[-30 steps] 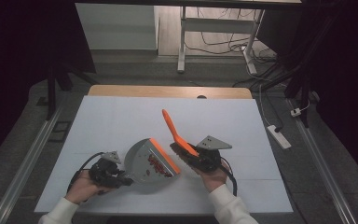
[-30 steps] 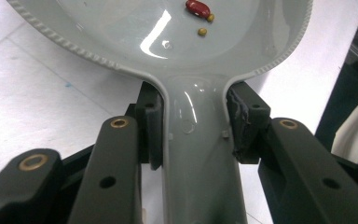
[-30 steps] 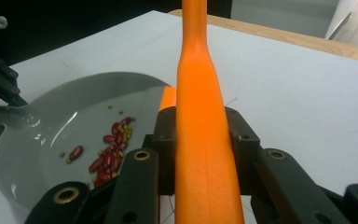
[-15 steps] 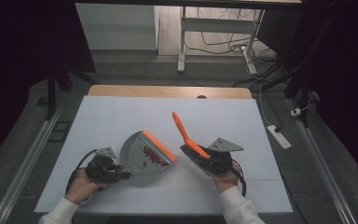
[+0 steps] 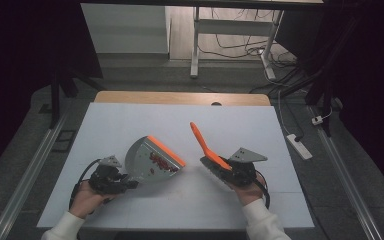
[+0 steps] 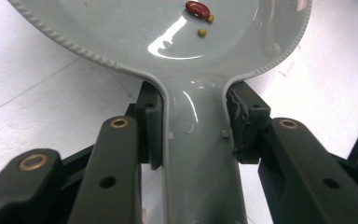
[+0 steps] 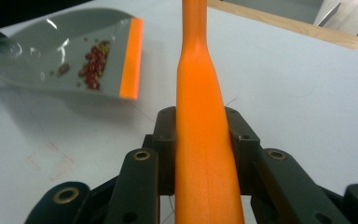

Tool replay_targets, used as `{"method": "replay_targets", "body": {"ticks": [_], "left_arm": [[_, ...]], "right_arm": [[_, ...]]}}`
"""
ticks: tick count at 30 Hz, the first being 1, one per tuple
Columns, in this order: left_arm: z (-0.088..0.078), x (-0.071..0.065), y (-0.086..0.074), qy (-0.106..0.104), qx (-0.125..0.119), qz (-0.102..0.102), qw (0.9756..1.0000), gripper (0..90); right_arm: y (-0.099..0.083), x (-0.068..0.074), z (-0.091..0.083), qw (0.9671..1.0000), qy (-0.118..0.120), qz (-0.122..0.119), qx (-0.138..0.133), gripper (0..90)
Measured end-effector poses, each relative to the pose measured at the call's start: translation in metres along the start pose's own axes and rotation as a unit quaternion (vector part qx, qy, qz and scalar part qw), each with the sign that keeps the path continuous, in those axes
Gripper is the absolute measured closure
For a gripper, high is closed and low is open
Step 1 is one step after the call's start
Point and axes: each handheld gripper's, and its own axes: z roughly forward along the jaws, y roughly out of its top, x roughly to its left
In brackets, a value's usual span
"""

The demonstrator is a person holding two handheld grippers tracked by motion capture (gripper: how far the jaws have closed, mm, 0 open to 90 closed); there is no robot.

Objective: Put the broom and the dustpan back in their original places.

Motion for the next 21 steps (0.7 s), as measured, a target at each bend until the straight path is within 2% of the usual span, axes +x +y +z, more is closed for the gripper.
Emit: {"method": "replay_targets", "body": {"ticks": [8, 15, 21], "left_arm": [[-0.003, 0.0, -0.004, 0.013, -0.021, -0.031, 0.9992, 61.5], [-0.006, 0.0, -0.007, 0.029, -0.037, -0.051, 0.9976, 61.5], [-0.007, 0.003, -0.007, 0.043, -0.043, -0.064, 0.996, 61.5]], "right_arm": [[-0.006, -0.007, 0.0, 0.9999, 0.007, -0.005, 0.014, 69.8], [-0.007, -0.014, -0.006, 0.9999, 0.012, 0.004, 0.008, 69.8], [-0.009, -0.019, -0.011, 0.9999, 0.006, 0.008, 0.008, 69.8]]}}
